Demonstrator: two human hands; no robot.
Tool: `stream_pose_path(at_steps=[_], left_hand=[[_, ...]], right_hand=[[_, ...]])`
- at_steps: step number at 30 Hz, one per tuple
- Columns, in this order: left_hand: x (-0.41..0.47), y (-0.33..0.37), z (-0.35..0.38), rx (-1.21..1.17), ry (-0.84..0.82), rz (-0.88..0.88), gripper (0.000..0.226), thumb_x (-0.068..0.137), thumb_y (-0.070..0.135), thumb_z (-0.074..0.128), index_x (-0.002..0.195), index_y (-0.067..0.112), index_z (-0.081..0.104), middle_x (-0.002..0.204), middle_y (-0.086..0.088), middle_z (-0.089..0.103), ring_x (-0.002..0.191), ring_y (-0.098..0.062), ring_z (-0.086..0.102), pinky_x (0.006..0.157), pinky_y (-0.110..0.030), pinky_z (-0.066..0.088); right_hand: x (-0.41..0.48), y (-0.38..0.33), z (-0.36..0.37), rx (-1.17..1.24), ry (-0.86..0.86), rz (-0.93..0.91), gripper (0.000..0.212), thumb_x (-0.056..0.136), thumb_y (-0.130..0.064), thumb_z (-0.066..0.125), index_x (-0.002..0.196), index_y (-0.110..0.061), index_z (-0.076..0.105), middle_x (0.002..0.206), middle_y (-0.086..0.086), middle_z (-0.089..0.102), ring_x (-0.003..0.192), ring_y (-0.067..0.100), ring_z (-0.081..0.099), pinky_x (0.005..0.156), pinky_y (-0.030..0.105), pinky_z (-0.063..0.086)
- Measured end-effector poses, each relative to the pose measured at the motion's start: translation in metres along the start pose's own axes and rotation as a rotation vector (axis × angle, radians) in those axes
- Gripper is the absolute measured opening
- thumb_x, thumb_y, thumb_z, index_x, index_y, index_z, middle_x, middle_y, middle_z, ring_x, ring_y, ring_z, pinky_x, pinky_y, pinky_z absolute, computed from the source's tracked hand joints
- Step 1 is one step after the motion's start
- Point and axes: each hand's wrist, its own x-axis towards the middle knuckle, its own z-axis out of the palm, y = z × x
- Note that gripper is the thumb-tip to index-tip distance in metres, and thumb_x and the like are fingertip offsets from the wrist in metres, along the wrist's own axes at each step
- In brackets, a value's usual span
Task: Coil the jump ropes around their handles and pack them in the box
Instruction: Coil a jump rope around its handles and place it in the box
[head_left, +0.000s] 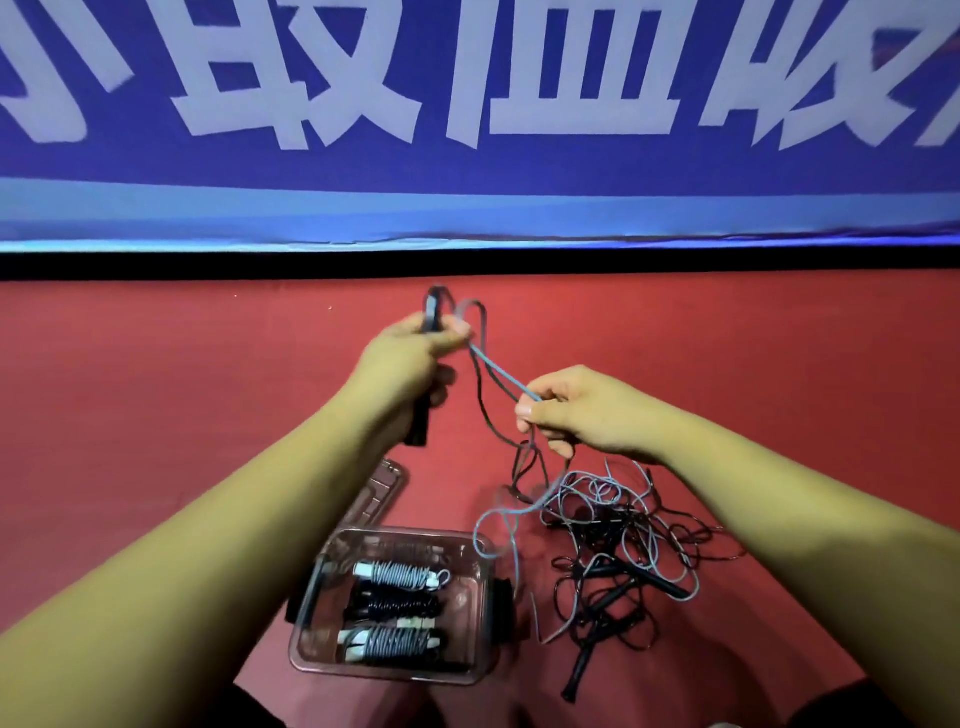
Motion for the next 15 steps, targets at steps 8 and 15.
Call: stream_pose_path(at_steps=[8, 15], left_hand=[[0.024, 0.003, -0.067, -0.043, 0.237, -0.090, 0.017, 0.099, 0.011, 0.054, 0.084, 0.017, 0.052, 0.066, -0.004, 0.044, 0.033, -0.005, 0.035, 0.034, -0.011, 0.025], [-0.012, -0.014, -0.017, 0.228, -0.310, -0.436, 0.034, 0.096, 0.040, 0.057, 0.096, 0.007, 0.065, 0.075, -0.005, 0.060, 0.043, -0.010, 0.039, 0.030, -0.013, 0.022]], right_hand=[[-0.007, 0.034, -0.013, -0.041, 0.011, 0.274, 0.026, 0.102, -0.013, 0.048, 0.080, -0.005, 0.060, 0.056, 0.005, 0.041, 0.045, 0.015, 0.049, 0.050, 0.025, 0.043], [0.008, -0.023, 0.019, -0.072, 0.128, 0.090, 0.024, 0.090, -0.011, 0.052, 0.069, -0.011, 0.064, 0.051, 0.006, 0.040, 0.045, 0.019, 0.036, 0.044, 0.025, 0.033]])
